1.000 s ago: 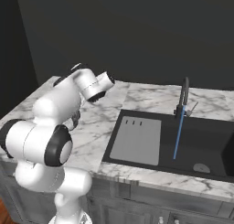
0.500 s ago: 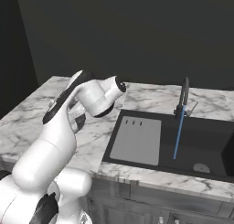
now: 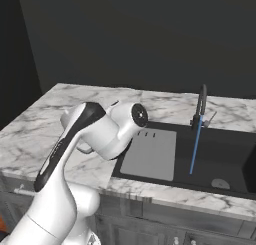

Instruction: Turn on the sink faucet and place the jug under the water for a few seconds to fill it up.

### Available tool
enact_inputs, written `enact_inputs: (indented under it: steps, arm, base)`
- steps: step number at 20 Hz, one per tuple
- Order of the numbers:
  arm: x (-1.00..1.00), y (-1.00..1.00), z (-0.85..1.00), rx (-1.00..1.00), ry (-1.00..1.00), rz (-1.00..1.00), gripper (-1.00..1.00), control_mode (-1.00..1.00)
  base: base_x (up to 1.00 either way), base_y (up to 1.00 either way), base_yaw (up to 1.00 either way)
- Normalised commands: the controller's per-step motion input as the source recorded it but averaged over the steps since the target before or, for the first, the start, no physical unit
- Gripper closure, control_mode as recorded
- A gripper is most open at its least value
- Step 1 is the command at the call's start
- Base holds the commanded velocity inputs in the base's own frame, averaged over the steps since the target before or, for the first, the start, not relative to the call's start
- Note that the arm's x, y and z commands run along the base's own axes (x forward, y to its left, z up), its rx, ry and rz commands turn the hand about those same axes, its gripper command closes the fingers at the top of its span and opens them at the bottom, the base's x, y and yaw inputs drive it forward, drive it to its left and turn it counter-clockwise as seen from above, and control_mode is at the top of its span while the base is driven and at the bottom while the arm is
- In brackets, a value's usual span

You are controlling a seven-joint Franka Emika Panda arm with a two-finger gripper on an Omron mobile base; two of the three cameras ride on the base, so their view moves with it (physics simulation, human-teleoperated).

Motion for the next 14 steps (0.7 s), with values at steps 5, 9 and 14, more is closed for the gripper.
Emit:
enact_inputs:
  steps: [5,9,14]
  arm:
    - [0.0,0.14,0.04,0.0,0.0,-0.01,1.0,-1.0]
    - [0.05,0.32,0.0,0.0,0.0,0.0,1.0,-1.0]
    - [0.15,0.13,0.0,0.0,0.01,0.0,1.0,-1.0]
  base:
    - [0.0,0.0,0.0]
    - [0.0,0.0,0.0]
    - [0.0,0.0,0.0]
